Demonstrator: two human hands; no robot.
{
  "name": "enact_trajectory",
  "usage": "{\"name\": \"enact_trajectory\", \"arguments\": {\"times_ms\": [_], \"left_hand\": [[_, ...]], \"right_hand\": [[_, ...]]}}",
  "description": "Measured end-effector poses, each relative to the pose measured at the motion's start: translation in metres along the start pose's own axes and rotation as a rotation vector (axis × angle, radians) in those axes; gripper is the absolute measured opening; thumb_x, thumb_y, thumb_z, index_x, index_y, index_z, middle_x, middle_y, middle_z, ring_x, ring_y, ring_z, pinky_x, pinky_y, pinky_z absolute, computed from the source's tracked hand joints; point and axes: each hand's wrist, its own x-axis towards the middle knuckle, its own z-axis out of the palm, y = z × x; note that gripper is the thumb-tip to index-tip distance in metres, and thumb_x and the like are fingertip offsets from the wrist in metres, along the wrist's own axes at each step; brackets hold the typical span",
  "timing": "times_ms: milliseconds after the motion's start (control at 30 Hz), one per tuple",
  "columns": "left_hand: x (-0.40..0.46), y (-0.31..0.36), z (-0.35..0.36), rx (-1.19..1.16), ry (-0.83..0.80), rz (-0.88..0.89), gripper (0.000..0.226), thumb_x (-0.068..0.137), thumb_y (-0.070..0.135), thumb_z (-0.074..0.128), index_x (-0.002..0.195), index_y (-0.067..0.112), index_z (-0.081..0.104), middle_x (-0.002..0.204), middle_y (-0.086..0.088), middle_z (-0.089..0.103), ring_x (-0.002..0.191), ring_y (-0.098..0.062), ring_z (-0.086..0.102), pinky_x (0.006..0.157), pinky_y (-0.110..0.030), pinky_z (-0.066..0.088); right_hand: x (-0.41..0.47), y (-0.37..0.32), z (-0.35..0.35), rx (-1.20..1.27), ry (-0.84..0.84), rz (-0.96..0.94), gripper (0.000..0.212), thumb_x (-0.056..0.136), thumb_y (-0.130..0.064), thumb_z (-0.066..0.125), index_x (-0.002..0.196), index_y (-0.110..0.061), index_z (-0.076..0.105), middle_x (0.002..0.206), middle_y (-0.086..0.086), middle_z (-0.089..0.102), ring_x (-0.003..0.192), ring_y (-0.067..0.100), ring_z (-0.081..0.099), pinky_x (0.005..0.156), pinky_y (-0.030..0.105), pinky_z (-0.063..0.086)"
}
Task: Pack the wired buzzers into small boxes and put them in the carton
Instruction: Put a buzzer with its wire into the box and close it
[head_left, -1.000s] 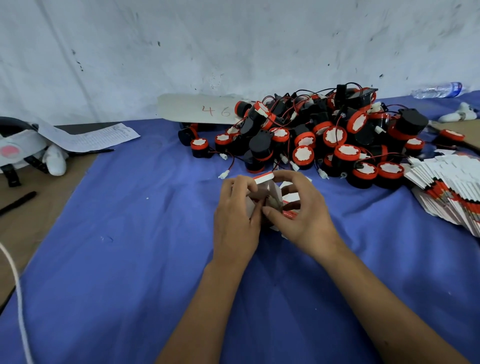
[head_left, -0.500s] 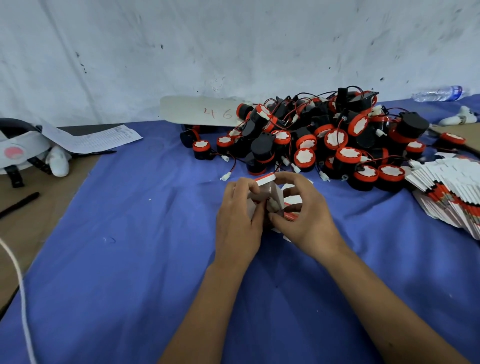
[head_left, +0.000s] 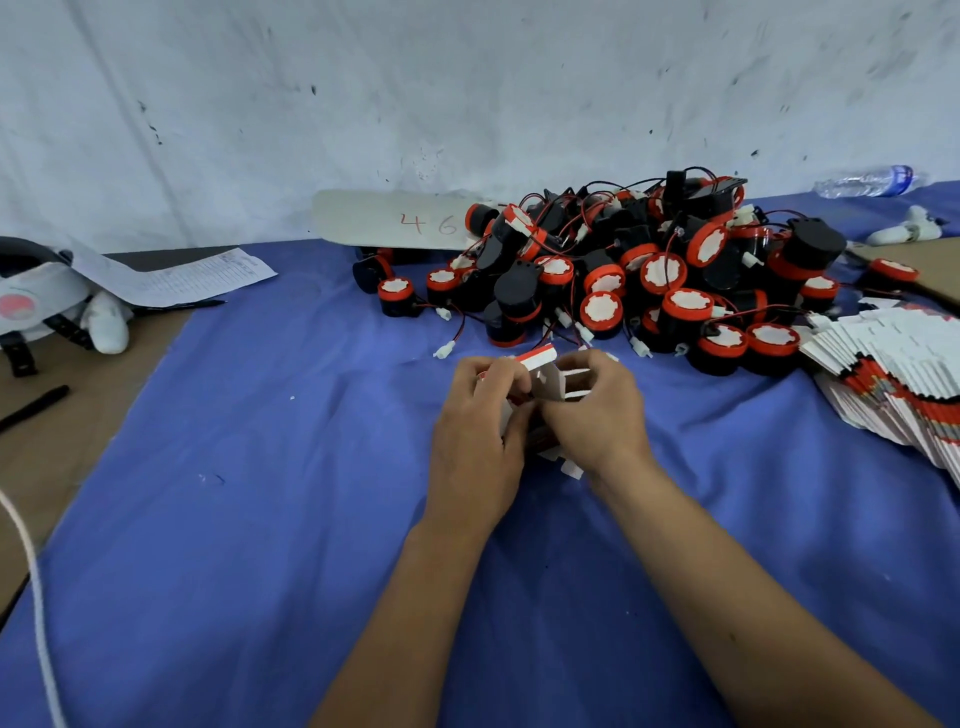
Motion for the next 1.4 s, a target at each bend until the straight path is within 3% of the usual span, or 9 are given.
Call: {"name": "enact_trajectory", "arguments": {"times_ms": [133,233,333,467,700,900,1067,1200,1400], "left_hand": [[0.000,-0.001,-0.002,0.023,-0.037,0.031,0.019,0.096,0.002,0.062,0.102,0.020,0.068,0.123,0.009,0.046,0.095,0.008,0.049,0.076,0.001,0.036],[-0.001,-0.002,-0.002,0.092,-0.075,-0.019,0.019,0.101,0.010,0.058,0.109,0.017,0.074,0.134,0.003,0.043,0.096,0.001,0.047,0.078,0.000,0.035],[0.000,0.000,-0.001,0.148,-0.103,-0.059,0.018,0.102,0.016,0.057,0.105,0.017,0.075,0.139,0.000,0.041,0.104,-0.015,0.057,0.082,-0.021,0.048],[0.000,0.006,-0.003,0.187,-0.111,-0.082,0.018,0.101,0.025,0.059,0.109,0.019,0.073,0.143,-0.004,0.038,0.113,-0.022,0.057,0.087,-0.038,0.054],[0.001,0.005,0.000,0.220,-0.174,-0.127,0.025,0.104,0.028,0.049,0.117,0.021,0.069,0.148,-0.001,0.029,0.115,-0.022,0.056,0.091,-0.040,0.053],[-0.001,0.001,0.002,0.224,-0.204,-0.130,0.028,0.106,0.033,0.044,0.116,0.026,0.069,0.150,-0.005,0.026,0.121,-0.025,0.054,0.093,-0.043,0.053],[-0.003,0.001,0.002,0.156,-0.222,-0.073,0.041,0.100,0.037,0.035,0.129,0.031,0.063,0.142,-0.005,0.032,0.112,-0.023,0.058,0.093,-0.040,0.053],[-0.003,-0.003,0.005,0.138,-0.189,-0.099,0.029,0.102,0.027,0.046,0.128,0.015,0.052,0.134,-0.008,0.036,0.098,-0.027,0.058,0.086,-0.043,0.053],[-0.005,-0.006,0.008,0.013,-0.113,-0.115,0.014,0.103,0.014,0.056,0.111,0.009,0.046,0.117,0.001,0.038,0.082,-0.011,0.053,0.068,-0.018,0.041]], "right_hand": [[0.010,-0.007,0.002,-0.006,-0.059,0.166,0.015,0.084,-0.003,0.072,0.082,-0.018,0.070,0.078,0.009,0.075,0.074,0.030,0.075,0.058,0.040,0.063],[0.016,-0.013,0.001,0.000,-0.122,0.232,0.021,0.082,0.009,0.064,0.087,-0.010,0.068,0.081,0.018,0.074,0.073,0.035,0.072,0.054,0.035,0.059],[0.016,-0.017,-0.001,0.021,-0.167,0.299,0.026,0.081,0.013,0.059,0.096,-0.007,0.066,0.080,0.018,0.071,0.063,0.028,0.066,0.036,0.017,0.040],[0.012,-0.017,0.000,0.065,-0.172,0.304,0.026,0.083,0.014,0.057,0.096,-0.008,0.065,0.071,0.016,0.070,0.047,0.022,0.065,0.039,0.022,0.046],[0.002,-0.009,0.000,-0.235,-0.126,0.044,0.032,0.081,-0.005,0.066,0.107,-0.022,0.060,0.093,0.003,0.071,0.089,0.026,0.069,0.082,0.049,0.059],[-0.015,0.001,-0.008,-0.402,0.014,-0.368,0.020,0.095,-0.025,0.065,0.114,-0.029,0.067,0.102,-0.012,0.066,0.083,0.003,0.055,0.077,0.026,0.047],[-0.015,0.006,-0.010,-0.383,0.026,-0.408,0.026,0.100,-0.020,0.063,0.123,-0.027,0.074,0.101,-0.007,0.063,0.079,0.008,0.058,0.077,0.024,0.050],[-0.017,0.011,-0.009,-0.431,0.027,-0.470,0.024,0.098,-0.019,0.065,0.118,-0.027,0.077,0.095,-0.005,0.058,0.077,0.012,0.058,0.072,0.028,0.050],[-0.015,0.015,-0.012,-0.486,-0.039,-0.484,0.021,0.101,-0.033,0.061,0.106,-0.025,0.079,0.098,-0.012,0.052,0.076,0.008,0.054,0.064,0.015,0.039]]}}
